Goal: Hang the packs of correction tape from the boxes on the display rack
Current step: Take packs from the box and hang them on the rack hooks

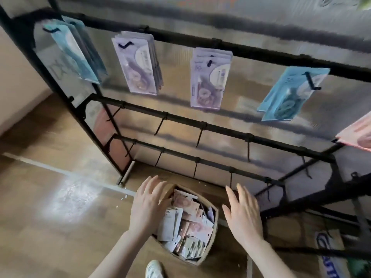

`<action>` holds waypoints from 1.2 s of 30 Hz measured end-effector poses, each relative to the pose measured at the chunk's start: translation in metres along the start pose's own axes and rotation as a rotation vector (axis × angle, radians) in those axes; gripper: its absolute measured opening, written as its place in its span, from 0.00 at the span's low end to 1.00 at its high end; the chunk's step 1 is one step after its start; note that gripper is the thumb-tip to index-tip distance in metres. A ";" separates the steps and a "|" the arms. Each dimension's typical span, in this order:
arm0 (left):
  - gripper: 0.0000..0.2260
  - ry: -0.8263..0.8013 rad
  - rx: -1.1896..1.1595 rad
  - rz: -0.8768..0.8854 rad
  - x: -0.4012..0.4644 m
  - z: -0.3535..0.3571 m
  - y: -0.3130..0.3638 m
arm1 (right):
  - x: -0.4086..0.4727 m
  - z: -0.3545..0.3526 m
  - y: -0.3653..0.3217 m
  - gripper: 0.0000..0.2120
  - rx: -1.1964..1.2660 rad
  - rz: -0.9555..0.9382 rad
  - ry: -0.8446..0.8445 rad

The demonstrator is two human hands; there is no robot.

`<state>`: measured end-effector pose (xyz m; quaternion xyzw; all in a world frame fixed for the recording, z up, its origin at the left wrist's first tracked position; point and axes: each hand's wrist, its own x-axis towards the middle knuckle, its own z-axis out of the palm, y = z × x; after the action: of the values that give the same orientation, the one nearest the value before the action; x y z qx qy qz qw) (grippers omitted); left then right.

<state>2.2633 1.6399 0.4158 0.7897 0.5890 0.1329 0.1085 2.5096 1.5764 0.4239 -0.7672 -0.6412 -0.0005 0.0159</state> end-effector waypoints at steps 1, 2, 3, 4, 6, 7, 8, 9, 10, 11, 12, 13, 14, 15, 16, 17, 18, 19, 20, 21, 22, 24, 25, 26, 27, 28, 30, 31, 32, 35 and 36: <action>0.23 -0.031 0.002 -0.005 0.001 0.005 -0.013 | -0.001 0.013 -0.010 0.29 -0.003 0.010 -0.031; 0.23 -0.063 0.002 -0.012 0.001 0.012 -0.024 | -0.002 0.027 -0.018 0.29 -0.001 0.024 -0.067; 0.23 -0.096 -0.003 -0.024 0.000 0.018 -0.034 | -0.003 0.039 -0.024 0.30 0.002 0.039 -0.109; 0.23 -0.126 -0.008 -0.031 0.000 0.026 -0.042 | -0.004 0.051 -0.029 0.30 0.004 0.053 -0.155; 0.23 -0.168 -0.002 -0.042 -0.002 0.047 -0.058 | -0.006 0.077 -0.037 0.29 -0.001 0.074 -0.239; 0.23 -0.193 0.000 -0.048 -0.003 0.059 -0.065 | -0.006 0.092 -0.039 0.29 -0.006 0.077 -0.279; 0.22 -0.218 0.002 -0.048 -0.004 0.074 -0.073 | -0.006 0.107 -0.040 0.29 -0.011 0.078 -0.313; 0.22 -0.238 0.011 -0.047 -0.005 0.090 -0.081 | -0.005 0.124 -0.039 0.29 -0.016 0.076 -0.339; 0.21 -0.265 0.027 -0.045 -0.007 0.108 -0.089 | -0.004 0.144 -0.037 0.29 -0.020 0.072 -0.366; 0.21 -0.293 0.047 -0.051 -0.010 0.127 -0.098 | -0.004 0.164 -0.035 0.28 -0.028 0.074 -0.392; 0.21 -0.331 0.056 -0.061 -0.012 0.147 -0.105 | -0.004 0.184 -0.032 0.28 -0.034 0.077 -0.415; 0.22 -0.368 0.054 -0.074 -0.014 0.165 -0.112 | -0.004 0.204 -0.029 0.27 -0.042 0.083 -0.426; 0.24 -0.399 0.050 -0.072 -0.014 0.181 -0.116 | -0.002 0.220 -0.026 0.26 -0.057 0.072 -0.446; 0.25 -0.443 0.047 -0.062 -0.016 0.204 -0.122 | -0.003 0.245 -0.021 0.26 -0.057 0.056 -0.481; 0.26 -0.480 0.049 -0.052 -0.015 0.224 -0.127 | -0.003 0.266 -0.016 0.26 -0.058 0.041 -0.519; 0.27 -0.505 0.057 -0.039 -0.014 0.244 -0.131 | -0.002 0.287 -0.012 0.26 -0.065 0.019 -0.559; 0.28 -0.535 0.078 -0.034 -0.015 0.266 -0.135 | -0.002 0.312 -0.007 0.26 -0.072 0.005 -0.591; 0.29 -0.568 0.095 -0.034 -0.014 0.288 -0.139 | -0.002 0.335 -0.004 0.25 -0.069 -0.008 -0.608; 0.30 -0.611 0.111 -0.041 -0.014 0.308 -0.142 | -0.001 0.357 -0.002 0.25 -0.075 -0.025 -0.626; 0.31 -0.650 0.124 -0.049 -0.013 0.326 -0.144 | -0.001 0.376 0.000 0.25 -0.089 -0.042 -0.650; 0.32 -0.677 0.135 -0.047 -0.013 0.343 -0.147 | 0.000 0.394 0.001 0.25 -0.098 -0.059 -0.669; 0.34 -0.709 0.162 -0.017 -0.010 0.374 -0.151 | 0.002 0.423 0.002 0.25 -0.095 -0.068 -0.712; 0.34 -0.726 0.184 0.007 -0.009 0.387 -0.153 | 0.002 0.436 0.002 0.25 -0.093 -0.066 -0.728; 0.34 -0.744 0.200 0.028 -0.007 0.399 -0.155 | 0.003 0.449 0.003 0.26 -0.083 -0.059 -0.734; 0.35 -0.753 0.208 0.043 -0.004 0.410 -0.157 | 0.005 0.461 0.004 0.25 -0.069 -0.045 -0.743; 0.35 -0.756 0.215 0.054 -0.001 0.420 -0.160 | 0.007 0.473 0.004 0.25 -0.055 -0.030 -0.747; 0.36 -0.737 0.239 0.077 0.008 0.437 -0.168 | 0.014 0.492 0.007 0.25 -0.047 0.016 -0.746; 0.37 -0.745 0.262 0.094 0.014 0.445 -0.171 | 0.019 0.500 0.008 0.24 -0.053 0.047 -0.746; 0.37 -0.788 0.289 0.089 0.017 0.452 -0.171 | 0.022 0.506 0.008 0.24 -0.050 0.092 -0.775; 0.39 -0.782 0.393 0.070 0.027 0.468 -0.175 | 0.041 0.522 0.008 0.29 -0.026 0.181 -0.797; 0.39 -0.764 0.392 0.077 0.029 0.471 -0.177 | 0.044 0.525 0.010 0.32 -0.017 0.211 -0.822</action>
<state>2.2711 1.7103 -0.0833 0.8095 0.4906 -0.2793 0.1616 2.5166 1.6306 -0.0998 -0.7652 -0.5120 0.3016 -0.2476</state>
